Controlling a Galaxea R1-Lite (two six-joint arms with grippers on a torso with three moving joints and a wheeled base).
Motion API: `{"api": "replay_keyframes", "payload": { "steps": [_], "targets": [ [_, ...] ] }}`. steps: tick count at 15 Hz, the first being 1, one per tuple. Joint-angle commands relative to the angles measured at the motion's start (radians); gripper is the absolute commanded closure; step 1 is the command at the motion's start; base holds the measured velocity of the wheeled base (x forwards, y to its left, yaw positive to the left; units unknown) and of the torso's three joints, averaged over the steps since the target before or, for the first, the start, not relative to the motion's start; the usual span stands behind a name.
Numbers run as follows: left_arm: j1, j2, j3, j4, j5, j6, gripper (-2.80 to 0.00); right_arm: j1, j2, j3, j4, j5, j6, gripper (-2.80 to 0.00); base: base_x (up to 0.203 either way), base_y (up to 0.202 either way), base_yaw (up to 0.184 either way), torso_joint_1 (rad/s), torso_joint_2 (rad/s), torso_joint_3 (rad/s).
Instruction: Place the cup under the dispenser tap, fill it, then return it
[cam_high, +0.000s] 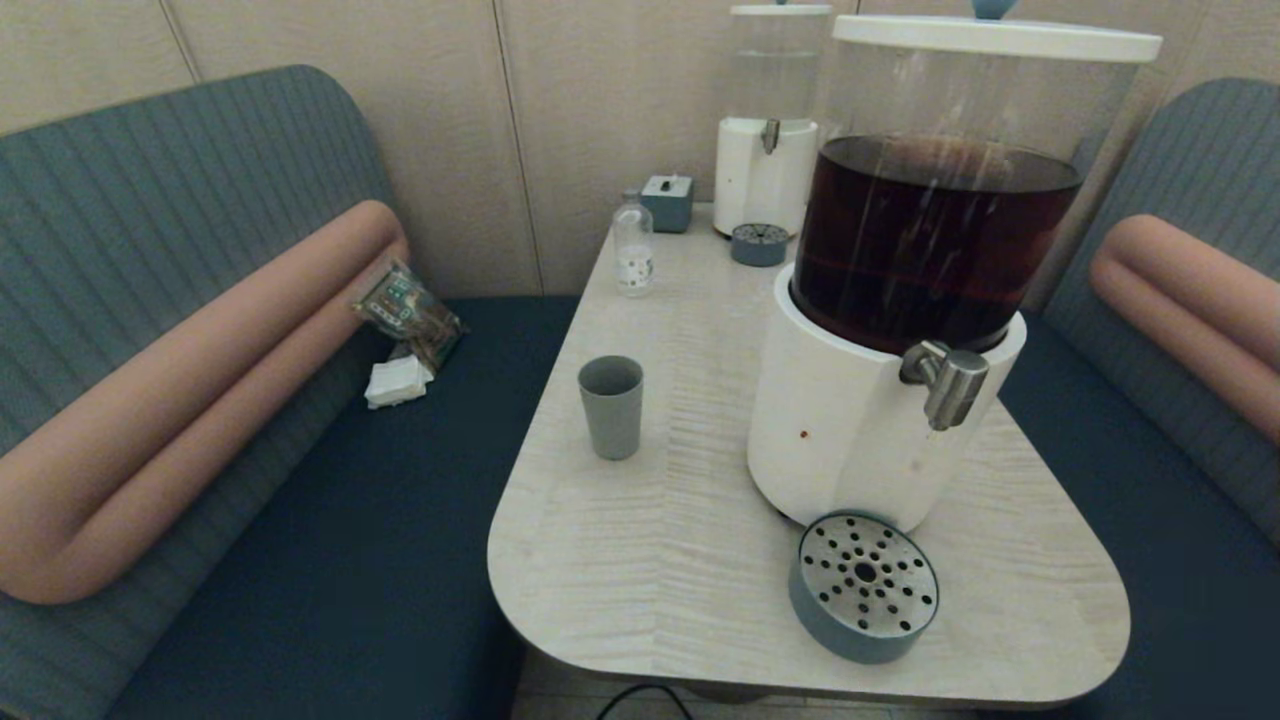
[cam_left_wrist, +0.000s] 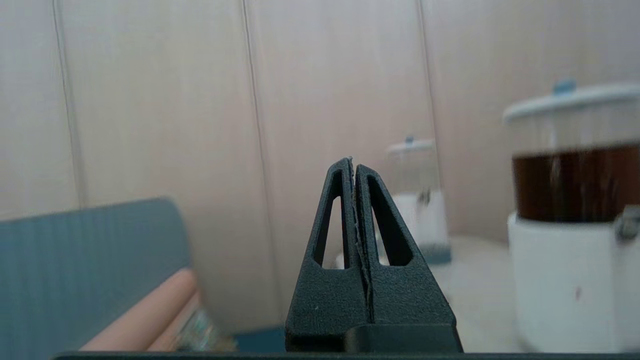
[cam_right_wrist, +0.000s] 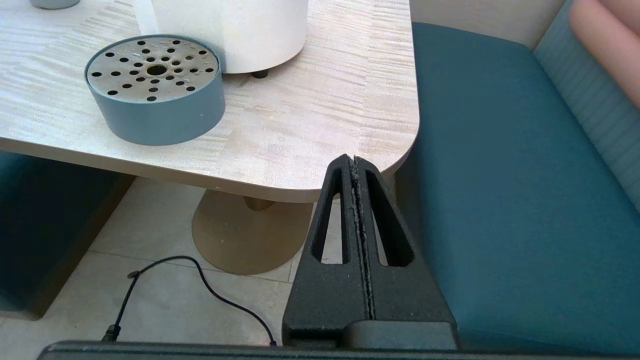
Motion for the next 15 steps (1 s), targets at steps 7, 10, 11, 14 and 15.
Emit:
{"api": "replay_keyframes", "payload": {
  "steps": [7, 10, 11, 14, 15],
  "targets": [
    [-0.006, -0.127, 0.018, 0.577, 0.097, 0.113, 0.00, 0.001, -0.002, 0.000, -0.001, 0.001, -0.001, 0.00, 0.000, 0.000, 0.000, 0.000, 0.00, 0.000],
    [-0.006, -0.126, 0.017, 0.856, 0.170, 0.116, 0.00, 0.001, -0.002, 0.000, -0.001, 0.001, -0.001, 0.00, 0.000, 0.000, 0.000, 0.000, 0.00, 0.000],
    [-0.006, -0.125, 0.016, 0.885, 0.175, 0.109, 0.00, 0.001, -0.002, 0.000, -0.001, 0.001, -0.001, 0.00, 0.000, 0.000, 0.000, 0.000, 0.00, 0.000],
    [-0.006, -0.125, 0.017, 0.916, 0.150, 0.068, 0.00, 0.001, -0.002, 0.002, 0.000, 0.001, 0.000, 0.00, 0.000, 0.000, 0.000, 0.000, 0.00, 0.000],
    [-0.006, -0.125, 0.016, 0.928, 0.147, 0.055, 0.00, 0.001, -0.002, 0.000, -0.001, 0.001, 0.001, 0.00, 0.000, 0.000, 0.000, 0.000, 0.00, 0.000]
  ]
}}
